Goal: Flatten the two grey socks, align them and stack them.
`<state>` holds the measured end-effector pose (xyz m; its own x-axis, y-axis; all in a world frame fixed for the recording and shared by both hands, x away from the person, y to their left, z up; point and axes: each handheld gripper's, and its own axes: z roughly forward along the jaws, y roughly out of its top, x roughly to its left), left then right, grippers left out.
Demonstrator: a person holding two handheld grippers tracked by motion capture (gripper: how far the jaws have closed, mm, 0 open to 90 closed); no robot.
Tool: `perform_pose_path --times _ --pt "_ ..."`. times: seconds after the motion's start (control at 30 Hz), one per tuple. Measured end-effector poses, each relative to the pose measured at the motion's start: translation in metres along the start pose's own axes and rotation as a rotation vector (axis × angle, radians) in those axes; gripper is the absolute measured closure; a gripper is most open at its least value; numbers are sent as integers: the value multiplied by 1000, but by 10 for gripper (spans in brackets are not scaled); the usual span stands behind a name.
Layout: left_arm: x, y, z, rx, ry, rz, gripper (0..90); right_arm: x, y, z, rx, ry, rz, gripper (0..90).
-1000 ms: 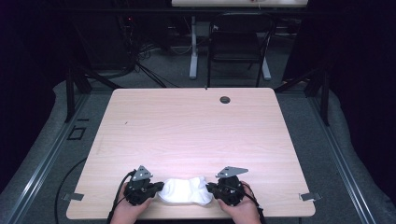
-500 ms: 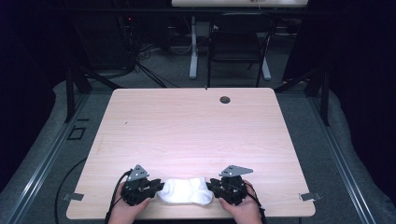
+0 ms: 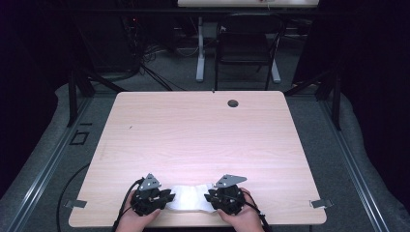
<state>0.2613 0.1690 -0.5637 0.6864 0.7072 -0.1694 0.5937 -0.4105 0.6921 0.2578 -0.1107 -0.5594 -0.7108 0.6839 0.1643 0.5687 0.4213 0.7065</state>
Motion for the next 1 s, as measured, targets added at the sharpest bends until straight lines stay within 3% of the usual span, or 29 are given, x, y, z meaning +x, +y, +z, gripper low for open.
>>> perform_pose_path --times 0.3,0.77,1.0 --pt "1 -5 5 28 -7 -3 705 -3 -6 2 19 -7 16 753" --pt "4 -6 8 17 -4 -2 712 -9 -10 7 48 -9 36 790" --pt "7 -2 13 3 2 -2 705 -15 -7 9 33 -18 54 788"
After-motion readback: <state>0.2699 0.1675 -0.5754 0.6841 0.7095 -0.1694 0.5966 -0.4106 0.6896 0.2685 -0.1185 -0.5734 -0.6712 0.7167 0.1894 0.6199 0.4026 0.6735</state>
